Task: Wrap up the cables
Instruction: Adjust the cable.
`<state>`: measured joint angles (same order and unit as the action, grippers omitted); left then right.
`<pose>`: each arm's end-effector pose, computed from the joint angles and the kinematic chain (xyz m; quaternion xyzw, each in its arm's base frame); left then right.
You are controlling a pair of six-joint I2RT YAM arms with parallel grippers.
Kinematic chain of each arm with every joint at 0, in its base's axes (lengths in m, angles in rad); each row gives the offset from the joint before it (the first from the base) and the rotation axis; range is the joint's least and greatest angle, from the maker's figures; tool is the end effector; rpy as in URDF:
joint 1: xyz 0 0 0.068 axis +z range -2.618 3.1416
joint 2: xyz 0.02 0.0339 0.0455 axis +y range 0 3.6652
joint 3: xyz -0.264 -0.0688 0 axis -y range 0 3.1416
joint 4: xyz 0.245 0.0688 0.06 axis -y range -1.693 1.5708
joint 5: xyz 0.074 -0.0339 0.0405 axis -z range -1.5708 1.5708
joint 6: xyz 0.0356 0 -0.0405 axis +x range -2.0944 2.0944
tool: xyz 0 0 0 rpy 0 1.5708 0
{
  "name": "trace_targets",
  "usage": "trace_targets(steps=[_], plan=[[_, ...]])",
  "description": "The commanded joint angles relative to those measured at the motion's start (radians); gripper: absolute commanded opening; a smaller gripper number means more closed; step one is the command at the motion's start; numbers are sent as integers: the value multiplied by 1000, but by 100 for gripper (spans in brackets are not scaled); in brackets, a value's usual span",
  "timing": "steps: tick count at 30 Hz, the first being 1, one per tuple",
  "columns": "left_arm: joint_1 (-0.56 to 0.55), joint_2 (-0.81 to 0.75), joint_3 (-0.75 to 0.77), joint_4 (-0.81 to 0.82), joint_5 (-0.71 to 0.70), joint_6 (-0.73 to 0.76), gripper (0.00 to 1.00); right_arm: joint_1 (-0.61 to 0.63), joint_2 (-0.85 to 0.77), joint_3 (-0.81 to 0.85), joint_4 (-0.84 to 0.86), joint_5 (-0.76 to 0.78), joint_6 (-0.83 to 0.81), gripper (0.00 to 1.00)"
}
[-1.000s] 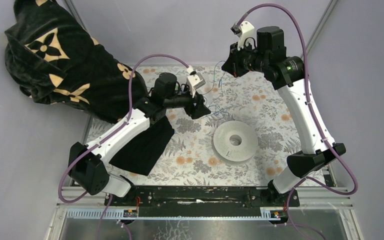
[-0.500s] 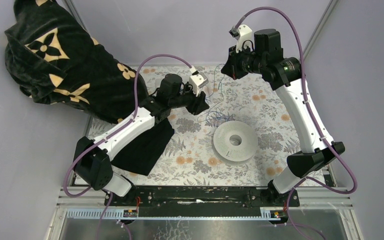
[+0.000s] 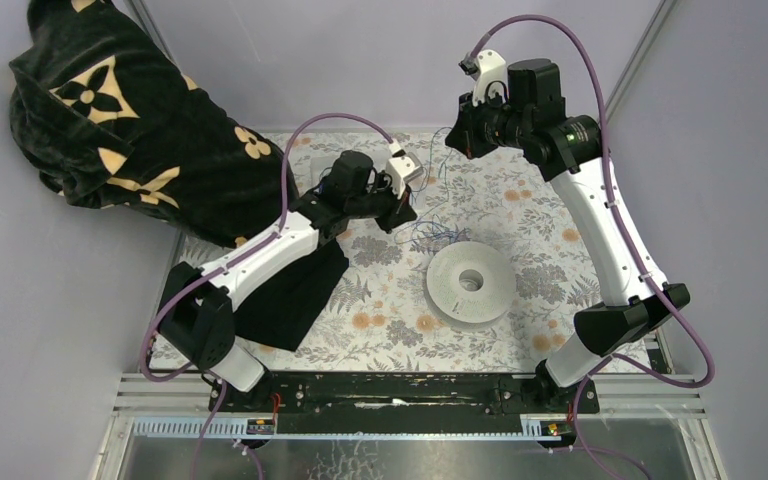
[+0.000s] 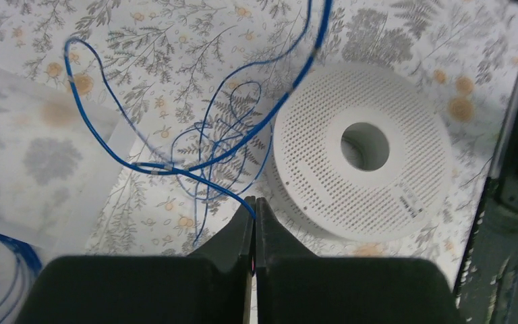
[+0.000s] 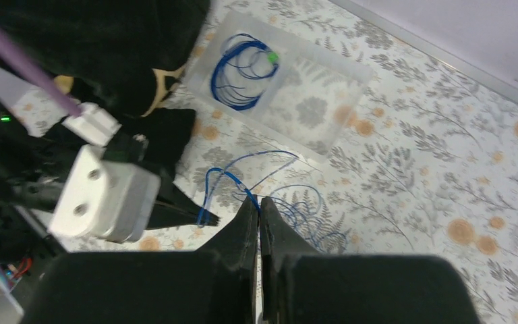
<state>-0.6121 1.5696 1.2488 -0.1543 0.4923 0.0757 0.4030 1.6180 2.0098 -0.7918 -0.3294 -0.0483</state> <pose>0.2889 -0.2234 0.3090 0.3986 0.7366 -0.3344 0.4320 0.3038 0.1420 0.4843 -0.2723 0.7811 0.2307 0.5124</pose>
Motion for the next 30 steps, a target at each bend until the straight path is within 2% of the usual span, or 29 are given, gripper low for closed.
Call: trace_targets(steps=[1,5,9,13,19,26,30], plan=[[-1,-33,29,-94,-16,176,0,-3,-57,-22,63,138,-44,0],[43,-77,43,-372,-116,439,0,-72,-93,-62,124,258,-99,0],[201,-123,34,-538,-202,615,0,-149,-102,-65,171,316,-146,0],[322,-139,39,-657,-275,744,0,-169,-102,-71,211,364,-183,0],[417,-119,8,-756,-435,837,0,-168,-73,-40,204,365,-208,0],[484,-113,-81,-880,-452,900,0,-170,-21,-7,135,250,-226,0],[490,-108,-162,-912,-457,925,6,-165,-8,-30,97,135,-249,0]])
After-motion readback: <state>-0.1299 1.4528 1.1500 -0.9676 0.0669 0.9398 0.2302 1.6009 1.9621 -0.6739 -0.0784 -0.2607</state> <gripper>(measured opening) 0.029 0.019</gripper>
